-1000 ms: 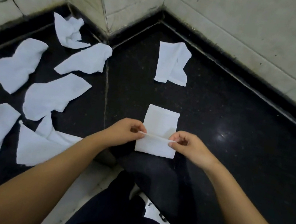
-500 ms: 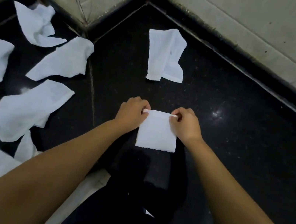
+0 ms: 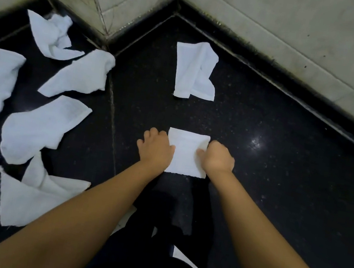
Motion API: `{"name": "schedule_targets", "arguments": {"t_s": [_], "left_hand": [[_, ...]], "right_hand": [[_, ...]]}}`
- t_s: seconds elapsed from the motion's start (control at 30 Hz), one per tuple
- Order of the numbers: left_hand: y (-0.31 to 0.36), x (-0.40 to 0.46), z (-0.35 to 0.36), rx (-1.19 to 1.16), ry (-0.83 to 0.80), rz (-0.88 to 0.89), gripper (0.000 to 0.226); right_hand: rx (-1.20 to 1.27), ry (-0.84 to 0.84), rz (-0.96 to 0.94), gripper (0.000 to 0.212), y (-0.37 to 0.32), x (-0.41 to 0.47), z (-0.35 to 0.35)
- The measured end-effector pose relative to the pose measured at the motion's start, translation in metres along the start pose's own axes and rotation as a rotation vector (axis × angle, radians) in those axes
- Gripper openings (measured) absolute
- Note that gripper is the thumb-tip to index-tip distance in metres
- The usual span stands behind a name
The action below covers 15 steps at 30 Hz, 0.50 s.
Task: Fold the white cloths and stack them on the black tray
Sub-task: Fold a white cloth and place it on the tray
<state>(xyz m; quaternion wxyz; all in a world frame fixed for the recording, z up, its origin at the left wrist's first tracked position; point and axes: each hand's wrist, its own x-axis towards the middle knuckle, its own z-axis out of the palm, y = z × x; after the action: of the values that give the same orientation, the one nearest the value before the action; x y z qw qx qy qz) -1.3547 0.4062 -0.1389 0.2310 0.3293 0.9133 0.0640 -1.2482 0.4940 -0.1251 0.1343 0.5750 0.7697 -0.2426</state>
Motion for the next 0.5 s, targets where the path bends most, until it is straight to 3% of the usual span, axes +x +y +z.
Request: {"name": "schedule_targets", "arguments": {"t_s": [0.1,0.23,0.33,0.4,0.5], "left_hand": [[0.004,-0.006,-0.001,-0.132,0.037,0.009,0.022],[0.005,-0.026,-0.014,-0.664,0.0,0.03,0.01],[0.013,-0.043,-0.026,-0.878,-0.048,0.018,0.026],[0.022,-0.056,-0.028,-0.984,-0.09,0.031,0.04],[0.034,-0.077,-0.027,-1.041,-0.15,0.074,0.034]], "right_hand": [[0.138,-0.035,0.0,0.014,0.004,-0.005,-0.002],[0.641,-0.064,0.002,0.016,0.021,-0.021,-0.019],[1.014,-0.157,0.028,0.004,0.04,-0.04,-0.038],[1.224,-0.227,0.065,0.01,0.054,-0.054,-0.046],[1.391,-0.212,0.078,0.01,0.075,-0.08,-0.05]]}}
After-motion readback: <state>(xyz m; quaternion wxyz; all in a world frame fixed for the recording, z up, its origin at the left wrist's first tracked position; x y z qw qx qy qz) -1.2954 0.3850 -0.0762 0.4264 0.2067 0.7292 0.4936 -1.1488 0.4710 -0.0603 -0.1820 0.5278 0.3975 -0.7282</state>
